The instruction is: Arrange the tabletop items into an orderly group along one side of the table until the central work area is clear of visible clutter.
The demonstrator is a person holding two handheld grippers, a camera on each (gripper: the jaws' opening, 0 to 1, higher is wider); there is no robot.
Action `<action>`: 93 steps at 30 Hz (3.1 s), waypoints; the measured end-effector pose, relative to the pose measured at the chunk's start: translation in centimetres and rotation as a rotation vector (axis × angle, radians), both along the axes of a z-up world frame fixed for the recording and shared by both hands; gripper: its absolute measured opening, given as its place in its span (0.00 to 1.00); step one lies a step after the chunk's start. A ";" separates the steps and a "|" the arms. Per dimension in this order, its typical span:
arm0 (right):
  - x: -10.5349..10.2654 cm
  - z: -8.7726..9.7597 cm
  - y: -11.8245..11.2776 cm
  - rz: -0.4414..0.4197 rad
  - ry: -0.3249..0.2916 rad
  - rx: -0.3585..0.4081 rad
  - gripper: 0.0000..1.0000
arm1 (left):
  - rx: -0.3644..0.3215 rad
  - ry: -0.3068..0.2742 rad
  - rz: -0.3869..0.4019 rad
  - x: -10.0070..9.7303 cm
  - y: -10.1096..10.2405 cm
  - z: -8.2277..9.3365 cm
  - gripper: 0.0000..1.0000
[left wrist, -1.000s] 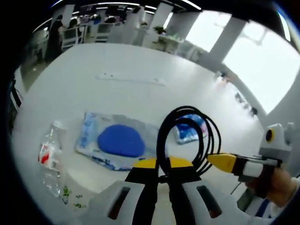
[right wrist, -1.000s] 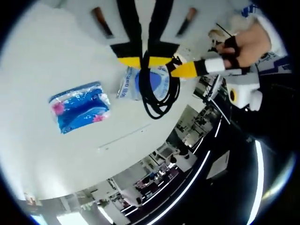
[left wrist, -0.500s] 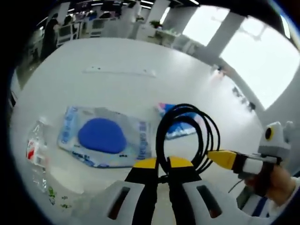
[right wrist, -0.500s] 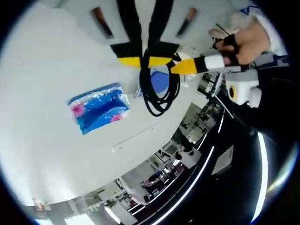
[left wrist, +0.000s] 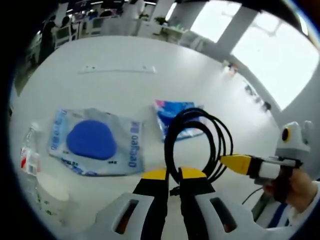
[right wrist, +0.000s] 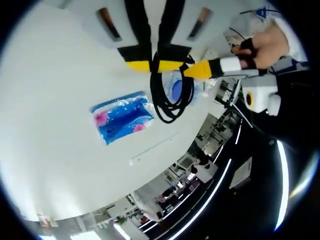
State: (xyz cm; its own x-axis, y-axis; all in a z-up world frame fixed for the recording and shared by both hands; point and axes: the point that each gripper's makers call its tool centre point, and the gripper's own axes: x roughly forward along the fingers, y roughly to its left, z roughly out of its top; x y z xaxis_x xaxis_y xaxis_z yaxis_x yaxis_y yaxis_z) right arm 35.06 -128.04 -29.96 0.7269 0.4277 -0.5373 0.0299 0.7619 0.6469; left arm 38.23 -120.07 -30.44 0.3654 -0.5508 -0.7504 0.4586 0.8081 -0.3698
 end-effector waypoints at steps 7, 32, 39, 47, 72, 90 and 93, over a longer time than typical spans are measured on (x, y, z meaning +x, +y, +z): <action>0.0 -0.3 -0.8 0.016 0.004 -0.015 0.00 | 0.004 0.015 -0.002 -0.3 -0.6 -0.4 0.02; -1.6 -4.0 -3.6 0.186 0.028 -0.223 0.01 | 0.037 0.101 0.006 -3.4 -3.3 -4.4 0.03; -1.5 -5.2 -3.7 0.232 0.046 -0.239 0.02 | 0.045 0.118 0.015 -3.4 -3.3 -5.3 0.03; -1.4 -6.6 -3.6 0.319 0.057 -0.316 0.04 | 0.044 0.143 0.039 -3.1 -3.2 -6.1 0.03; -1.2 -7.2 -3.5 0.454 -0.011 -0.445 0.05 | 0.058 0.127 0.049 -2.6 -3.2 -7.0 0.05; -1.0 -7.3 -3.5 0.415 0.041 -0.490 0.05 | -0.017 0.141 0.063 -2.9 -3.0 -6.8 0.06; -1.1 -7.3 -3.5 0.418 0.051 -0.501 0.06 | -0.046 0.153 0.094 -2.9 -3.0 -6.7 0.07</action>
